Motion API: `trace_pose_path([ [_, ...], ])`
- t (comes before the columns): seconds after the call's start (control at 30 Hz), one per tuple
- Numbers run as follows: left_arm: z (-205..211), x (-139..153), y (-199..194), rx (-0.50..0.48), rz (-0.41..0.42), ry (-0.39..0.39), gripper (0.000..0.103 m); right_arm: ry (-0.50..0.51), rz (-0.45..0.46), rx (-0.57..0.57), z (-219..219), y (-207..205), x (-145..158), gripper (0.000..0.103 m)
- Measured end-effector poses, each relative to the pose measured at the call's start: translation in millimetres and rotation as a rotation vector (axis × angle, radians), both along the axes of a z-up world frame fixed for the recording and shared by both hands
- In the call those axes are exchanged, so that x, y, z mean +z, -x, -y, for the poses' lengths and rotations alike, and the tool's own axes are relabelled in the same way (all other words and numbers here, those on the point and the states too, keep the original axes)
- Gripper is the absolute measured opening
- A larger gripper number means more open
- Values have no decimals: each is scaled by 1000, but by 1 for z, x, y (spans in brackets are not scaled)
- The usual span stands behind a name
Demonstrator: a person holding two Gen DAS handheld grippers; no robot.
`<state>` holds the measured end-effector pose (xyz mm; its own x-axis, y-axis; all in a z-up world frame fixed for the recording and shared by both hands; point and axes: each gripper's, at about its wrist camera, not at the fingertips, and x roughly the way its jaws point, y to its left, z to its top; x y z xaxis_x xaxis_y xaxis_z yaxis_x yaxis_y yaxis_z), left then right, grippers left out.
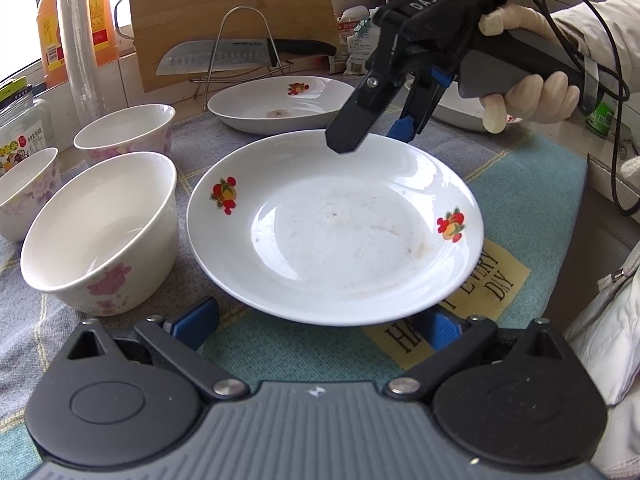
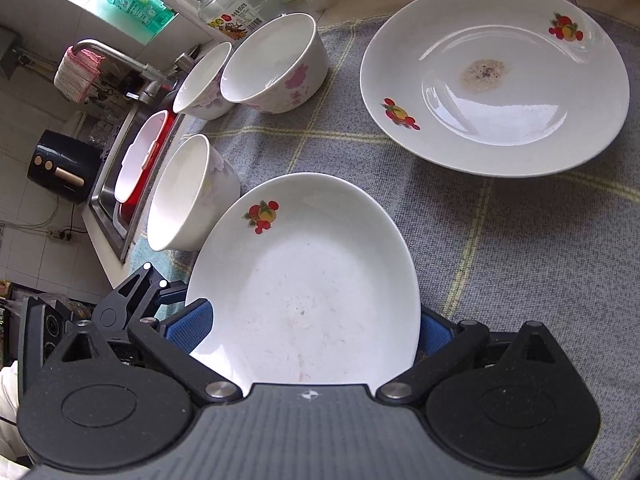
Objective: Organize plates and bowls
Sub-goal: 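Grip the rim of the white fruit-print plate with the right tool, then lift the gripped plate with the right tool and carry it across the towel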
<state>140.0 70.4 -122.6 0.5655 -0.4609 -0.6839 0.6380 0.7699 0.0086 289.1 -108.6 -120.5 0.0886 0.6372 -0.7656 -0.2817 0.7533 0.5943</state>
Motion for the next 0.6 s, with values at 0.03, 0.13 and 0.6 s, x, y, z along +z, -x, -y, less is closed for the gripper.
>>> trace_pose_path([
  [0.03, 0, 0, 0, -3, -1, -2, 103, -7, -25, -14, 1, -3, -1, 103],
  [0.13, 0, 1, -1, -13, -3, -7, 103, -27, -84, -35, 3, -10, -3, 103],
  [0.6, 2, 3, -3, -48, 0, -23, 103, -1, -174, -33, -1, -20, -6, 99],
])
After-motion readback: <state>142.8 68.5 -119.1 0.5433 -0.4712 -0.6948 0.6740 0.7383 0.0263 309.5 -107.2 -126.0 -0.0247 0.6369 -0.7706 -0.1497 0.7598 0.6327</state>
